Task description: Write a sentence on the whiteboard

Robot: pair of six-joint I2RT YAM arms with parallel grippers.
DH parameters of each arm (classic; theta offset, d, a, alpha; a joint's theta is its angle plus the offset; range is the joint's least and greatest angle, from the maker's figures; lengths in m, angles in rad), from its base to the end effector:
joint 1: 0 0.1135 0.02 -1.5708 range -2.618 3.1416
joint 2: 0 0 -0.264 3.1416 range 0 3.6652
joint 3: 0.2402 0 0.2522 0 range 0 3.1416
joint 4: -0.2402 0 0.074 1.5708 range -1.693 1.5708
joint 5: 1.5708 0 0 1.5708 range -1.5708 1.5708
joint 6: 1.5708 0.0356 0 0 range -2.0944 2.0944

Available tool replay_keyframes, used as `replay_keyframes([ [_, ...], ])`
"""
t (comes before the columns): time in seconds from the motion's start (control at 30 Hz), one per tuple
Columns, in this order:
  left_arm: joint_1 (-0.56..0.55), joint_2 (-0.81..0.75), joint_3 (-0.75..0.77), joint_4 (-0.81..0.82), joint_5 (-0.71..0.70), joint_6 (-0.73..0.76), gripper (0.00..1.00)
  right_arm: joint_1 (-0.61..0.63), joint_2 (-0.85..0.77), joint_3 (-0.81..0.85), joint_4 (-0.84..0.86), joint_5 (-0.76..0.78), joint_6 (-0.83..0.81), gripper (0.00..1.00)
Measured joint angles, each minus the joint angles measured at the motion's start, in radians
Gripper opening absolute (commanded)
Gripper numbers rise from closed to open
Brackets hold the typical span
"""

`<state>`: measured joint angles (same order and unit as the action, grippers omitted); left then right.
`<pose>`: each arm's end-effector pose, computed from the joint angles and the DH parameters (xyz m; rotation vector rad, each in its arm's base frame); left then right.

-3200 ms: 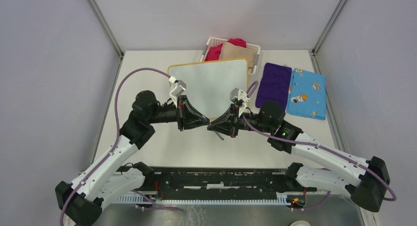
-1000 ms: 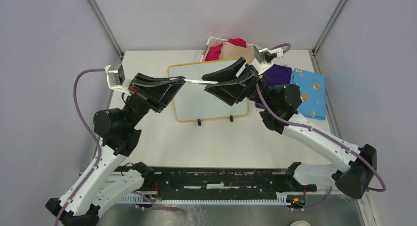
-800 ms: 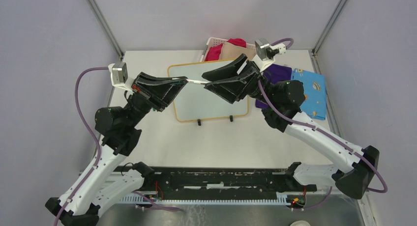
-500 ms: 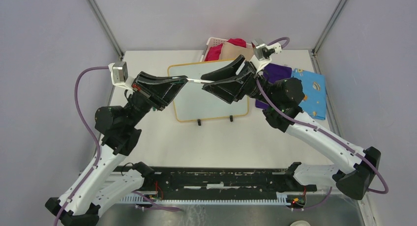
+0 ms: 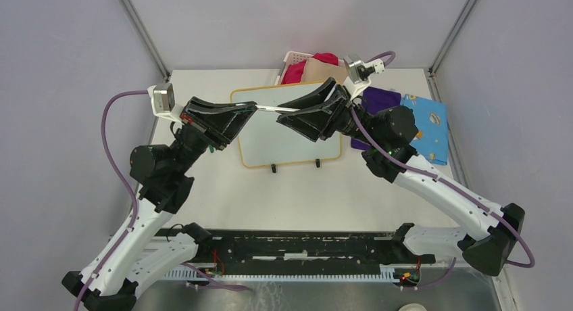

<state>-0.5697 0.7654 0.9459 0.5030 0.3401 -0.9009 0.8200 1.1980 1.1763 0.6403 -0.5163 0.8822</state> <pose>0.1142 -0.0873 0.4673 0.1870 1.0209 -1.5021 0.1615 0.1988 0.4749 -0.5200 1.0985 1.7660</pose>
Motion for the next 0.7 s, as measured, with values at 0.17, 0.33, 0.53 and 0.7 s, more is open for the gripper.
replay_keyframes([
  [0.17, 0.0, 0.0, 0.002, -0.024, -0.008, 0.0, 0.02, 0.0, -0.004, 0.0, -0.008, 0.008, 0.002, 0.46],
  [0.33, 0.0, 0.0, 0.001, -0.043, -0.018, 0.0, 0.02, 0.0, -0.004, 0.0, -0.026, 0.027, 0.003, 0.39],
  [0.53, 0.0, -0.003, 0.005, -0.057, -0.021, 0.0, 0.02, 0.0, -0.002, 0.0, -0.03, 0.034, 0.007, 0.4],
  [0.7, 0.0, -0.006, 0.005, -0.065, -0.025, 0.0, 0.02, 0.0, -0.001, 0.0, -0.029, 0.041, 0.012, 0.39],
])
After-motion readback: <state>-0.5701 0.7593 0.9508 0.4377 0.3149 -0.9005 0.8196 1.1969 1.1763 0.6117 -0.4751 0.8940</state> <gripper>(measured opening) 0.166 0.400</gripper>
